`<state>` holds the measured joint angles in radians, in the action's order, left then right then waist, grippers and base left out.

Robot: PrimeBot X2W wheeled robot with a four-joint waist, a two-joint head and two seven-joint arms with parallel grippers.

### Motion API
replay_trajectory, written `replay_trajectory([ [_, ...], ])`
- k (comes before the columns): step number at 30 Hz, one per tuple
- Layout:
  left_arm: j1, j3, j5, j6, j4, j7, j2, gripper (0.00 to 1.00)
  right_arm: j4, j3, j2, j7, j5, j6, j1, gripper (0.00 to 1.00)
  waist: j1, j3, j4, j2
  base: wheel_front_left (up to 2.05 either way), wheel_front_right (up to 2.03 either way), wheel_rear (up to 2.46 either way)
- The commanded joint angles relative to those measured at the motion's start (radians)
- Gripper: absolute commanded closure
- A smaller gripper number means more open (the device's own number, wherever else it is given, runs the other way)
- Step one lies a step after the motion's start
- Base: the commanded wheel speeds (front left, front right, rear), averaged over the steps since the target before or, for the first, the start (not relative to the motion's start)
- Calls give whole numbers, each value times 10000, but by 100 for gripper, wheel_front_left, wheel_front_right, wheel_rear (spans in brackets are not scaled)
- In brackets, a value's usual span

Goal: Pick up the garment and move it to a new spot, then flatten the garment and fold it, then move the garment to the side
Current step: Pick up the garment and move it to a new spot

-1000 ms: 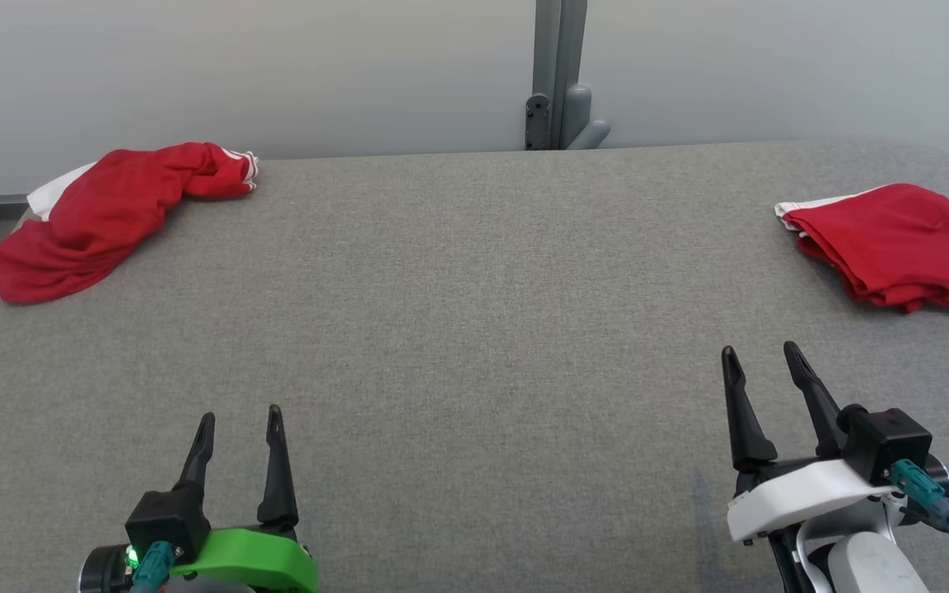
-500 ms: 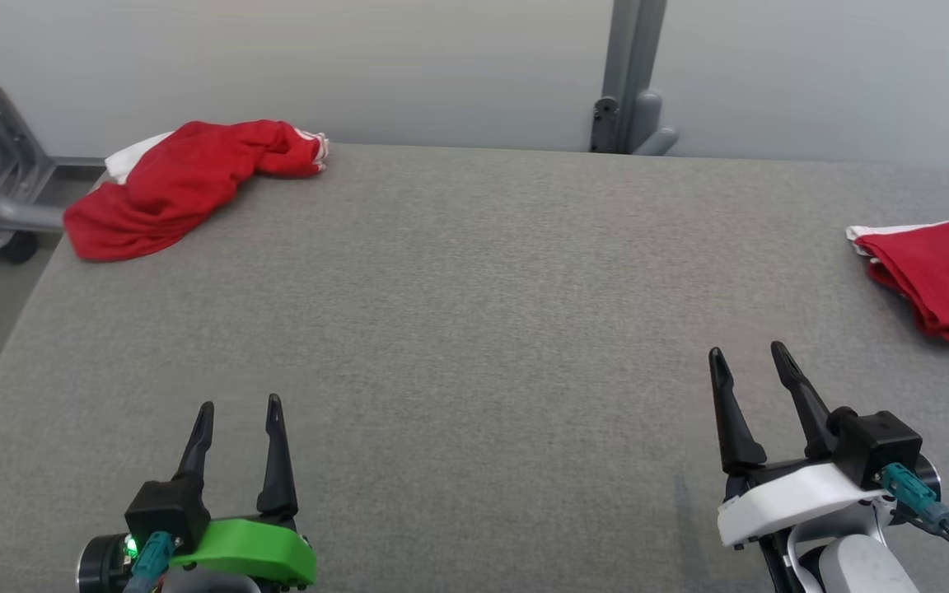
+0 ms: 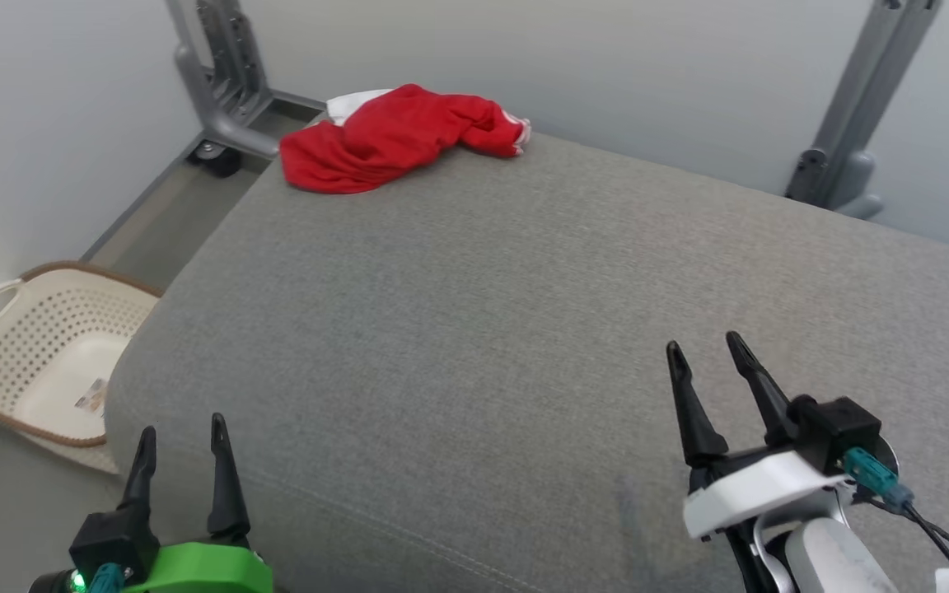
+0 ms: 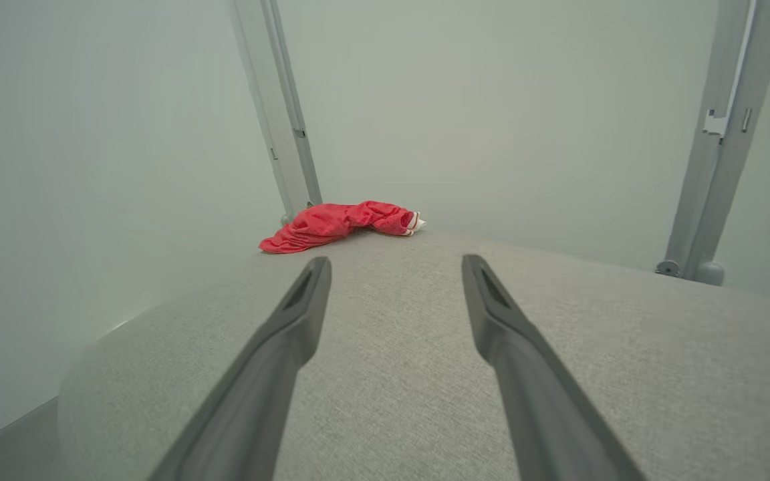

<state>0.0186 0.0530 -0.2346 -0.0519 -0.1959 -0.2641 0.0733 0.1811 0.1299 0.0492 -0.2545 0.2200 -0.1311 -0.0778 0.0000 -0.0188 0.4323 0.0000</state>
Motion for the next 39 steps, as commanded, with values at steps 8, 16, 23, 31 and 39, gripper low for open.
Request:
replay_trajectory([
  [8,839,-566,-80,-284,848,-2,-113,0,732,897,36,-76,159,9,-1066,0,0,328,1020,0,0,0,0],
  [16,732,-474,147,-52,773,-2,8,0,800,638,31,-109,-98,9,-1076,0,0,478,1085,0,0,0,0],
  [23,-1078,-44,414,588,384,173,610,0,-44,-393,33,17,-1008,9,-903,0,0,1413,1101,0,0,0,0],
  [31,-4294,-223,-125,1328,-391,734,1338,0,-1839,-581,42,559,-2008,7,-1550,0,0,3416,-87,0,0,0,0],
  [39,-8360,-213,-1127,1764,-2715,2111,2680,0,-3244,-468,46,986,-2742,9,-2262,0,0,5499,-1669,0,0,0,0],
])
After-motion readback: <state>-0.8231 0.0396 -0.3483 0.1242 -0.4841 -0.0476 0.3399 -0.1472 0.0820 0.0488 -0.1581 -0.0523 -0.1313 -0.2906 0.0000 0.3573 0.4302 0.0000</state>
